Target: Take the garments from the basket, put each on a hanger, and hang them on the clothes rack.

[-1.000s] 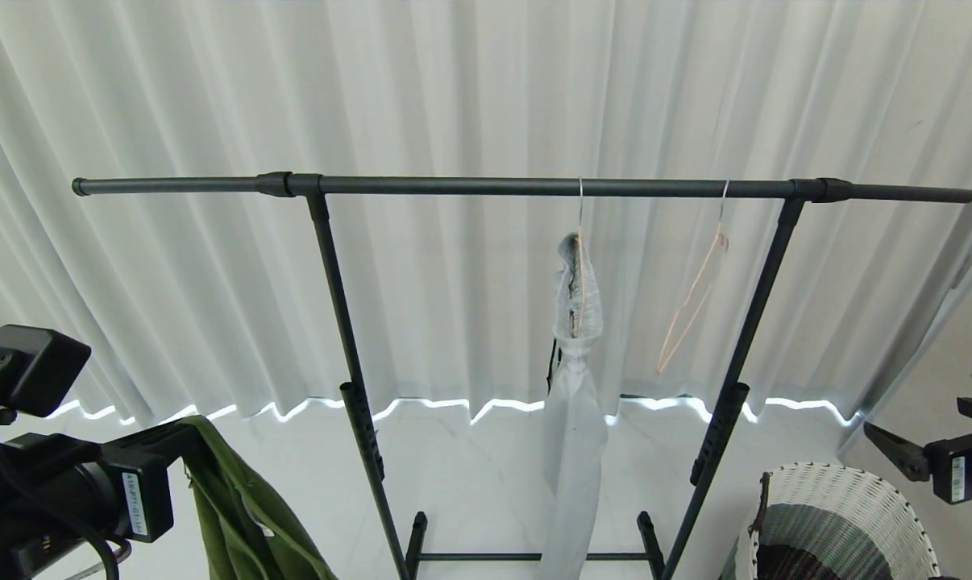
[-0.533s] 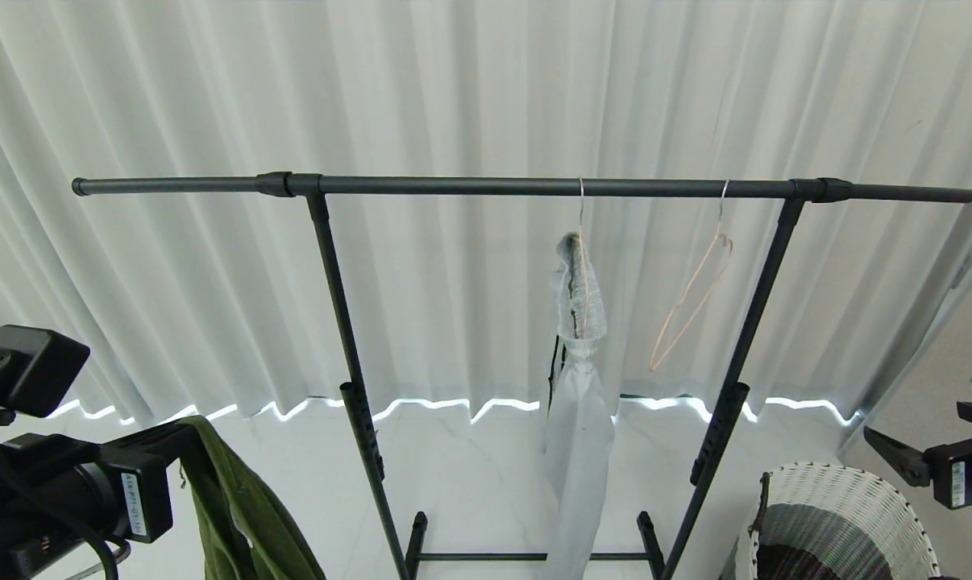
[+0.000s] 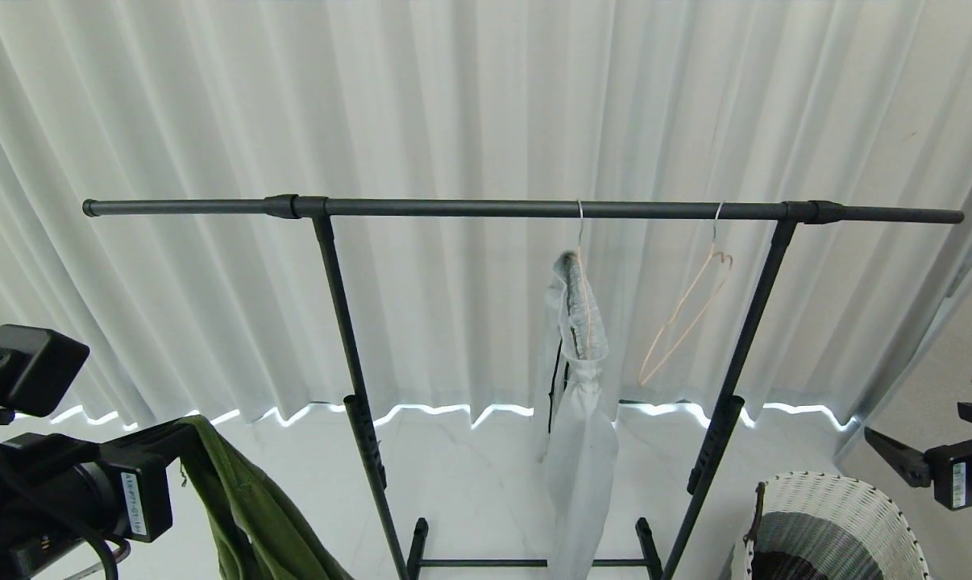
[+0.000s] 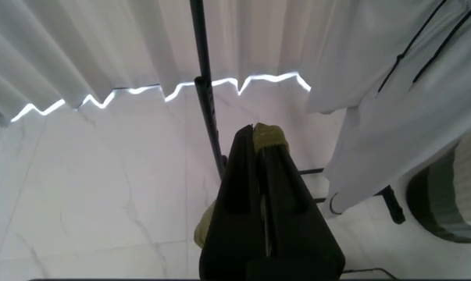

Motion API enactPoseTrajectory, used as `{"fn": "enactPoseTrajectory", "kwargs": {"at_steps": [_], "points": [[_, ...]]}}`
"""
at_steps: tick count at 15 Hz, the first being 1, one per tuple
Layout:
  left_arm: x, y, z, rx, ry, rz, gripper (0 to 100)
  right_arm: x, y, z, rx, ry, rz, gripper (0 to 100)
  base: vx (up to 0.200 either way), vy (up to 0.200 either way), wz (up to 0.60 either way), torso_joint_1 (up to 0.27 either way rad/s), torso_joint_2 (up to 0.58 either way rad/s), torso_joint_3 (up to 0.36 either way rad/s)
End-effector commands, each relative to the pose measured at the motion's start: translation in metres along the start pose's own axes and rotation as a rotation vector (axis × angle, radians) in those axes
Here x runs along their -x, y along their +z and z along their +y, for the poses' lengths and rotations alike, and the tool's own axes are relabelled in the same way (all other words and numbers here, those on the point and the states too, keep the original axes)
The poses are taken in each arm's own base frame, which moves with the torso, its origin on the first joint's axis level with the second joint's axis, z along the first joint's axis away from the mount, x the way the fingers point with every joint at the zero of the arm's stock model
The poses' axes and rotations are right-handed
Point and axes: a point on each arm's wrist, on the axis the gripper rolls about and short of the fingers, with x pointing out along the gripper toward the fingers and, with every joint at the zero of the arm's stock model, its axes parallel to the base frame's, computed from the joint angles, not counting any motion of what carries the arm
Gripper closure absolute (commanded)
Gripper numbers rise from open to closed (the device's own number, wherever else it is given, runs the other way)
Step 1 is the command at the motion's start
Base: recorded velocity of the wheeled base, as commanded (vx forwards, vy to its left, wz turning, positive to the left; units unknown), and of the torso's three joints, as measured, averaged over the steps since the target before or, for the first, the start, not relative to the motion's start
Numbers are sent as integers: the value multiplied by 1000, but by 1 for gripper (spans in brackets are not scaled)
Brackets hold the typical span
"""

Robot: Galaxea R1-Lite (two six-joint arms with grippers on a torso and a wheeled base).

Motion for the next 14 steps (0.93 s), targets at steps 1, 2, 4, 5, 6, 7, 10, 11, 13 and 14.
{"fn": "enactPoseTrajectory", "kwargs": {"at_steps": [1,2,4,5,6,7,10,11,13,14], "points": [[0,0,0,0,1,2,100,0,0,0,0,1,1,0,0,0,0,144,-330,-173],[0,-1,0,-1,1,3,100,0,0,0,0,1,1,0,0,0,0,85,-183,-95],[0,0,0,-1,1,3,100,0,0,0,0,1,1,0,0,0,0,41,-80,-44],[-1,-1,0,-3,1,8,100,0,0,0,0,1,1,0,0,0,0,0,0,0],[-2,0,0,-4,2,8,100,0,0,0,0,1,1,0,0,0,0,0,0,0],[-2,-1,0,-23,2,9,100,0,0,0,0,1,1,0,0,0,0,0,0,0],[-1,-1,0,-33,0,9,100,0,0,0,0,1,1,0,133,0,0,-2,0,-2],[-2,-1,0,-34,0,11,100,0,0,0,0,1,1,0,200,0,0,7,7,2],[-2,-2,0,-34,-1,12,100,0,0,0,0,1,1,0,200,0,0,2,-5,5],[-1,-2,0,-35,0,14,100,0,0,0,0,1,2,0,200,0,0,-2,-17,2]]}}
